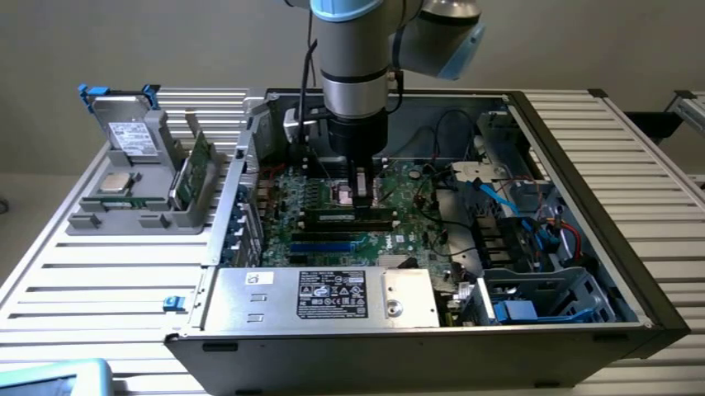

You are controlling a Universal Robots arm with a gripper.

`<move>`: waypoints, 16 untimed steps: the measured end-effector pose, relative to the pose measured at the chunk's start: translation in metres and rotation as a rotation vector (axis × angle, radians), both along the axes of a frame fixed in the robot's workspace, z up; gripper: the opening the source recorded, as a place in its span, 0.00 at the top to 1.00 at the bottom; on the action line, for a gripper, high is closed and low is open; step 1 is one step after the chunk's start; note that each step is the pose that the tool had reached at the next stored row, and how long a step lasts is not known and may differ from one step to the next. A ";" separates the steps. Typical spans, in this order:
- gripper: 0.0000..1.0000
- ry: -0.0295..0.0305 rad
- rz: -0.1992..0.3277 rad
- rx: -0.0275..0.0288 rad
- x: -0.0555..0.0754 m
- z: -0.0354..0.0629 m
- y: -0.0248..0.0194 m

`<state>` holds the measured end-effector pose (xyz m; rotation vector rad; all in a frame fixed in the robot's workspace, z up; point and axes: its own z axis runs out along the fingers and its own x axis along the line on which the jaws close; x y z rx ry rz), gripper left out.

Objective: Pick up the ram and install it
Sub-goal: 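Insert the ram into the slot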

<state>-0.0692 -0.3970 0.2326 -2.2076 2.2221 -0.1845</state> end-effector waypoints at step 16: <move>0.87 -0.0014 -0.001 0.0000 -0.001 -0.0022 -0.0007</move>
